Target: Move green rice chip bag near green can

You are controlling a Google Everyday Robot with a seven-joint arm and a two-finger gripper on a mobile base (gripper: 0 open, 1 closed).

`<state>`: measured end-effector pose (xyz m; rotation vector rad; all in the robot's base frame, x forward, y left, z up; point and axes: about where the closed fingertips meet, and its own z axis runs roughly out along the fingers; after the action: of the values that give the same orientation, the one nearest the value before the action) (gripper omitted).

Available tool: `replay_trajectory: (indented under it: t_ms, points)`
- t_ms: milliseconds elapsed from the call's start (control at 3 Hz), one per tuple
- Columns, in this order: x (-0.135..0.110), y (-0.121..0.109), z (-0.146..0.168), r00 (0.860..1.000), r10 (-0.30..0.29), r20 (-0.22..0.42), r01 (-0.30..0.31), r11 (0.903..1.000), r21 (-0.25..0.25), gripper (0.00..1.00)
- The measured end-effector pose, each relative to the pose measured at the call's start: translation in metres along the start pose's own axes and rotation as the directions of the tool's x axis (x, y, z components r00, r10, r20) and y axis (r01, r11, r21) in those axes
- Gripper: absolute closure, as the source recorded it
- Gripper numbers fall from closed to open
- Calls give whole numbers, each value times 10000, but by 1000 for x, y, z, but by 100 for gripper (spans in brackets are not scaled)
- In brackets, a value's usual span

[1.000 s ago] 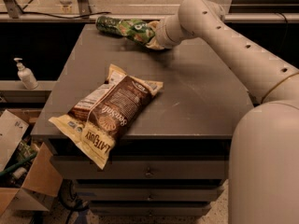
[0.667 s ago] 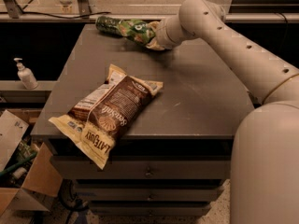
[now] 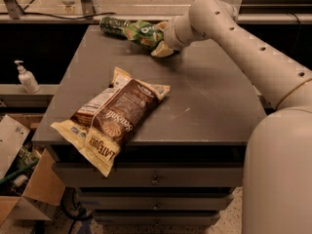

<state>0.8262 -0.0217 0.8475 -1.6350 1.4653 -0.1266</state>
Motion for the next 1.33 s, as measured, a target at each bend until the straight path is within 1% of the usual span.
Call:
replay_trajectory:
  t_ms: [333,1000,1333]
  points:
    - [-1,-2,-2,10000,38,18,-38,10000,8,0]
    - [-8,-12,-10,10000,45,21,-45,10000,10,0]
    - [-8,-12,-11,10000,47,22,-47,10000,10,0]
